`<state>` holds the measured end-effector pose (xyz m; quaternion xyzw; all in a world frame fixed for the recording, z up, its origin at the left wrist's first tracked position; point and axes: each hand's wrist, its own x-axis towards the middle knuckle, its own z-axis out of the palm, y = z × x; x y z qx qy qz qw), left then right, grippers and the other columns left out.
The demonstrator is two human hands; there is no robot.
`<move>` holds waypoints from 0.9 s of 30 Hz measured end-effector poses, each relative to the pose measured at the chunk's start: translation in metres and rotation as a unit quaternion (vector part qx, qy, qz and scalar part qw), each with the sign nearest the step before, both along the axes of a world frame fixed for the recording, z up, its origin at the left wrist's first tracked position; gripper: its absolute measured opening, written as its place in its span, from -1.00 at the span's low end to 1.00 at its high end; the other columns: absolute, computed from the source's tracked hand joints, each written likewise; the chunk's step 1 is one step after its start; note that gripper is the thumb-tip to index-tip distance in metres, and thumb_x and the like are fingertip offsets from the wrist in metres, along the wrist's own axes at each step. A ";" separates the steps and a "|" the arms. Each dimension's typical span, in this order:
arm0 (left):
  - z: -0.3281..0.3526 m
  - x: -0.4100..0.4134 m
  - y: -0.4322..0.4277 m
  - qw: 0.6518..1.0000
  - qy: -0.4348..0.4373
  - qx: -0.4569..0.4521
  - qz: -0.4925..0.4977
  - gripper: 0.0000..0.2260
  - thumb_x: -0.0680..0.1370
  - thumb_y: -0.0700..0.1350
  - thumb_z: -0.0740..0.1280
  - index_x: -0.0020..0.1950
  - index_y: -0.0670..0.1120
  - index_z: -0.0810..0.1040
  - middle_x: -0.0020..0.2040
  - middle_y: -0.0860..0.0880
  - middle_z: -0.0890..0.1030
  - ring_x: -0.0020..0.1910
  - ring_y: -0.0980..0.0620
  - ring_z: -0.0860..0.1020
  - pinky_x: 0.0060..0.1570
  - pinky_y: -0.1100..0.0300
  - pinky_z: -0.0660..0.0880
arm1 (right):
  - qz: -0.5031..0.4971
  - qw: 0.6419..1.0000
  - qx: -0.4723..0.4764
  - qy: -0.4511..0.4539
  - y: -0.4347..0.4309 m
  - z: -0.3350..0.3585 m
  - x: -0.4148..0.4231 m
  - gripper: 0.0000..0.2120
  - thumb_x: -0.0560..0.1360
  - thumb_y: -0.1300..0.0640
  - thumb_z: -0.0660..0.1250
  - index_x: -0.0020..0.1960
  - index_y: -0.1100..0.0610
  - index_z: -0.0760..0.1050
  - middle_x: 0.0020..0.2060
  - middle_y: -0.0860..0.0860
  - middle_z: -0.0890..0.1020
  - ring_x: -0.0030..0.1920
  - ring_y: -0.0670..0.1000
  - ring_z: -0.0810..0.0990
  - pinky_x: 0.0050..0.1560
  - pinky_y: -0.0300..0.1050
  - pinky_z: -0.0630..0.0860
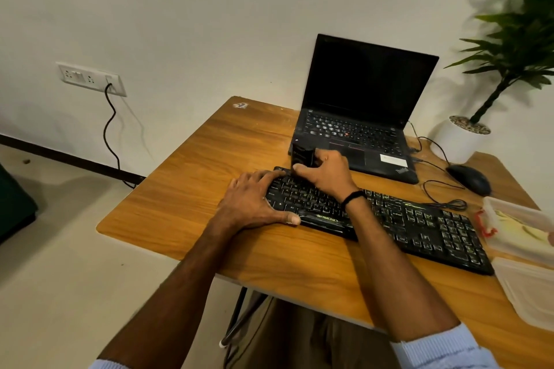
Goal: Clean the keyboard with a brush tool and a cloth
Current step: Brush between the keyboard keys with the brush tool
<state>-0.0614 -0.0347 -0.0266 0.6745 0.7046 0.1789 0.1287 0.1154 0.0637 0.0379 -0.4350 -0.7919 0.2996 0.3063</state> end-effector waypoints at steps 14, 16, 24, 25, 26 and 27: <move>0.002 0.001 -0.002 1.000 0.008 0.003 0.011 0.16 0.10 0.76 0.10 0.61 0.26 0.08 0.58 0.01 0.28 0.49 -0.08 0.27 0.47 -0.16 0.18 | 0.074 0.996 -0.050 0.000 -0.020 0.003 0.031 -0.68 0.41 0.06 0.54 0.14 0.06 0.63 -0.05 -0.14 0.68 -0.01 -0.15 0.67 -0.06 -0.30 0.59; 0.001 0.003 -0.003 1.000 0.009 0.009 0.010 0.15 0.11 0.75 0.12 0.62 0.25 0.10 0.57 0.01 0.30 0.48 -0.07 0.28 0.47 -0.15 0.18 | 0.005 1.000 -0.010 -0.003 -0.020 0.005 0.036 -0.64 0.44 0.05 0.51 0.20 0.08 0.59 0.00 -0.16 0.64 0.00 -0.16 0.63 -0.11 -0.38 0.54; 0.004 0.004 -0.004 1.000 0.017 0.005 0.009 0.21 0.06 0.78 0.07 0.63 0.23 0.10 0.59 0.01 0.28 0.50 -0.09 0.27 0.47 -0.17 0.19 | 0.001 1.000 -0.009 0.010 -0.034 -0.002 0.039 -0.67 0.44 0.04 0.51 0.18 0.06 0.60 -0.05 -0.16 0.65 -0.07 -0.20 0.64 -0.16 -0.43 0.53; 0.004 0.004 -0.005 1.000 0.020 0.004 0.007 0.21 0.06 0.77 0.09 0.63 0.23 0.10 0.59 0.01 0.27 0.50 -0.09 0.27 0.47 -0.18 0.19 | -0.003 1.000 -0.006 0.014 -0.035 -0.002 0.041 -0.67 0.44 0.05 0.51 0.18 0.06 0.60 -0.06 -0.17 0.65 -0.11 -0.24 0.62 -0.21 -0.46 0.51; 0.004 0.004 -0.006 1.000 0.023 0.004 0.006 0.20 0.08 0.76 0.13 0.63 0.22 0.10 0.60 0.01 0.27 0.51 -0.10 0.26 0.47 -0.18 0.20 | 0.024 0.999 -0.028 0.015 -0.037 -0.003 0.042 -0.66 0.42 0.05 0.52 0.17 0.07 0.61 -0.06 -0.15 0.67 -0.11 -0.24 0.62 -0.20 -0.44 0.53; 0.004 0.004 -0.006 1.000 0.025 0.003 0.005 0.20 0.08 0.75 0.15 0.63 0.22 0.09 0.60 0.02 0.26 0.51 -0.10 0.25 0.47 -0.18 0.20 | 0.067 0.996 -0.065 0.009 -0.039 -0.005 0.042 -0.65 0.40 0.06 0.54 0.16 0.08 0.62 -0.03 -0.12 0.69 -0.08 -0.22 0.65 -0.14 -0.37 0.58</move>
